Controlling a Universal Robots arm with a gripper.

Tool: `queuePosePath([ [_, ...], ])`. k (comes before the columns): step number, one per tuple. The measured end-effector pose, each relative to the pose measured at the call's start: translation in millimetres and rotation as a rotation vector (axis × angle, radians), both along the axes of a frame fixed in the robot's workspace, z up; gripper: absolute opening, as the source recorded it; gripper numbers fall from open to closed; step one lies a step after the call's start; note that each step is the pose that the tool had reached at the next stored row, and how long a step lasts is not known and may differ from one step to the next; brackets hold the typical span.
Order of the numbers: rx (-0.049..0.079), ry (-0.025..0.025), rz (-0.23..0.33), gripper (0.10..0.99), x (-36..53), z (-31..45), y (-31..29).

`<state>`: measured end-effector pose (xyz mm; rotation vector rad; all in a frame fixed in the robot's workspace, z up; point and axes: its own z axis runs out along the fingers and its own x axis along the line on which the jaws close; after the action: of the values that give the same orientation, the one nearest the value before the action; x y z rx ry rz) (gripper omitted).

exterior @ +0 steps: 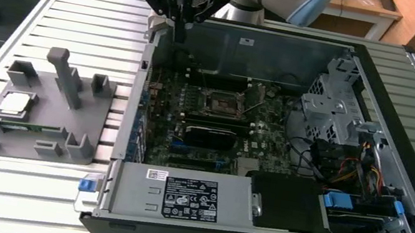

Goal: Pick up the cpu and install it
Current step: 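Reach for the cpu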

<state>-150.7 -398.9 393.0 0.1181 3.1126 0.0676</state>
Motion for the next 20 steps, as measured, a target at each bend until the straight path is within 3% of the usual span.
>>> queuePosePath([
  [8, 0.000, 0.0000, 0.000, 0.106, -20.9, -0.4, 0.0],
  [20, 0.000, 0.0002, 0.000, 0.106, -43.7, -0.9, 0.0],
])
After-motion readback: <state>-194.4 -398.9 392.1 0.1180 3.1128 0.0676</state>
